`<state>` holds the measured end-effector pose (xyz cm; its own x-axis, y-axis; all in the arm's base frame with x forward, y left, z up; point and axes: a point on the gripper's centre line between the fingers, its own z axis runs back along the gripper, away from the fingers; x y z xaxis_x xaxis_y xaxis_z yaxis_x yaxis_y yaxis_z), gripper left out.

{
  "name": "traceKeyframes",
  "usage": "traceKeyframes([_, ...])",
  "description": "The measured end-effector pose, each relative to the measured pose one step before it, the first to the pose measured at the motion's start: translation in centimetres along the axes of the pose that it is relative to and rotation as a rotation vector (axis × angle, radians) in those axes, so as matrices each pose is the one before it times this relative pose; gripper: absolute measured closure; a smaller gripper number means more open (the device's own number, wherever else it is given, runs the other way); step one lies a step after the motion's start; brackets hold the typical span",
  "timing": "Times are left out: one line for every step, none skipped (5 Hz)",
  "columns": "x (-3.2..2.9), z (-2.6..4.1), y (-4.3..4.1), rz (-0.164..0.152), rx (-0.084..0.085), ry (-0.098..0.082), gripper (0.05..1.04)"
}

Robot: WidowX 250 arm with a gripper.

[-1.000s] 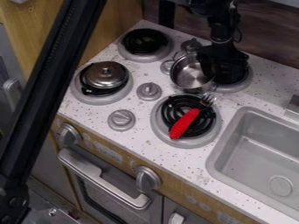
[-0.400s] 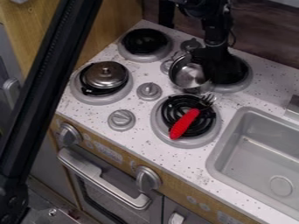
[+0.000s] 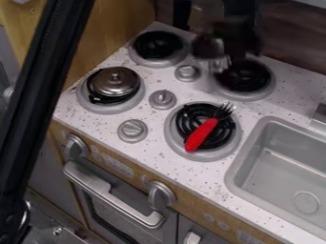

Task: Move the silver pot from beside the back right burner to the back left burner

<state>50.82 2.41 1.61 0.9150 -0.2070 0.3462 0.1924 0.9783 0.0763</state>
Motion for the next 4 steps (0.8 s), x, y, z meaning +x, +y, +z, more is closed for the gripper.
traceKeyframes([-0.269, 0.415, 2.628, 0.0399, 0.0348, -0.0021, 1.014])
traceKeyframes([-0.203, -0.728, 2.481, 0.0380, 0.0380, 0.0072, 1.014])
traceKeyframes([-0.816, -0.412, 3.504, 0.0362, 0.0421, 0.0259, 1.014])
traceKeyframes([-0.522, -1.638, 2.562, 0.0597, 0.0185, 0.0013, 1.014])
